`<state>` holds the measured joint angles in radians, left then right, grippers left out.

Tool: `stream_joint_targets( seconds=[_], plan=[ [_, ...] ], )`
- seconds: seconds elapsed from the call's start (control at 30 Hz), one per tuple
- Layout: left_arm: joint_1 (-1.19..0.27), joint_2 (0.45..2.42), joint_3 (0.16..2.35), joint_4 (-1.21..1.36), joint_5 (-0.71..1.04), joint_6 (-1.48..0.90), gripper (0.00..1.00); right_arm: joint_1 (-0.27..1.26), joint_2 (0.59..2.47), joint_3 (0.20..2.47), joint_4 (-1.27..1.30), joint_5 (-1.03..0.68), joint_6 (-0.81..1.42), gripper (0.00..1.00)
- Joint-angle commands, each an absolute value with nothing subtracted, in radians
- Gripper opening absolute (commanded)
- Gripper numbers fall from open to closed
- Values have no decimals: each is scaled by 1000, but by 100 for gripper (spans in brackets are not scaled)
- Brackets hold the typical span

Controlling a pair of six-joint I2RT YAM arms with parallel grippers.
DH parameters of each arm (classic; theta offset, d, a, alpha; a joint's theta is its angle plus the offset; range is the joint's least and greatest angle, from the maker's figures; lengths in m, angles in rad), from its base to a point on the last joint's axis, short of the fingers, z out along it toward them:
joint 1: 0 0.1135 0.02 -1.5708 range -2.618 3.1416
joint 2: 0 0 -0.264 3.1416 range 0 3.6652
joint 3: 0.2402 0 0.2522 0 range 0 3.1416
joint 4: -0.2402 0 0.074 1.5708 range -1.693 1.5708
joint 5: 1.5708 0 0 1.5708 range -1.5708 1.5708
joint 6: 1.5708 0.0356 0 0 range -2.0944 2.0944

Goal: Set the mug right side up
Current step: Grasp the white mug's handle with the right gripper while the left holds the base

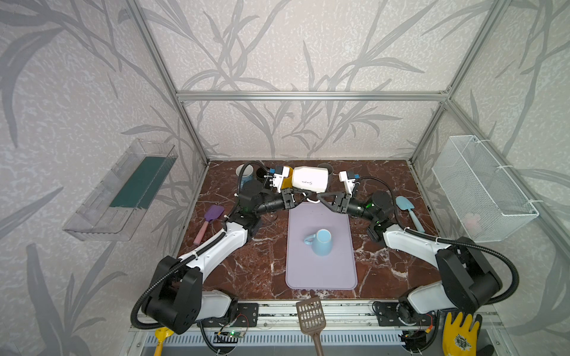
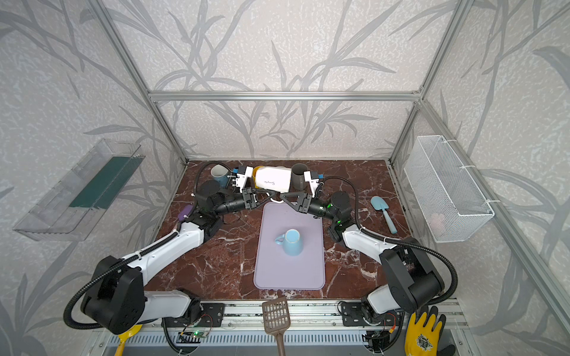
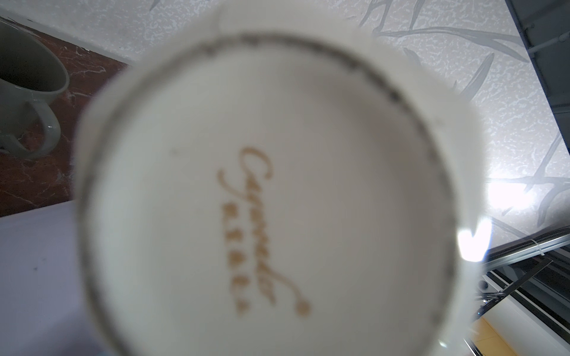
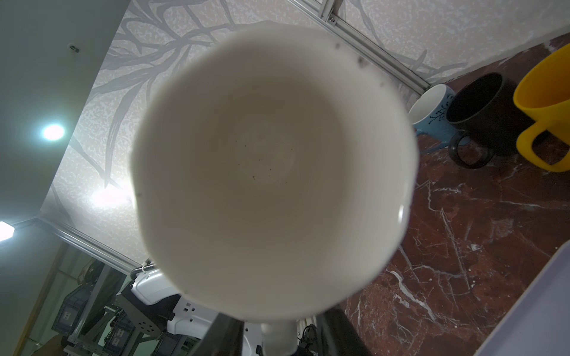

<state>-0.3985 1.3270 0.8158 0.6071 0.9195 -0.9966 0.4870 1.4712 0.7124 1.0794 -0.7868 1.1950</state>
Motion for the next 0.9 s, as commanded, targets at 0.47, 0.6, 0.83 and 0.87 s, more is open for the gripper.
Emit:
stream_joint_targets(
  seconds=[0.47, 0.6, 0.83, 0.87],
  plan=[
    [-400, 1314, 802, 851, 972, -1055, 0, 500, 1529, 781, 1225, -788, 1250, 32],
    [-401, 1317, 804, 847, 975, -1057, 0, 501, 1547, 790, 1256, -787, 1269, 31],
    [-402, 1326, 813, 829, 976, -1053, 0, 501, 1578, 805, 1304, -785, 1302, 12],
    [-402, 1330, 814, 823, 976, -1051, 0, 502, 1583, 805, 1307, -785, 1304, 9]
  ],
)
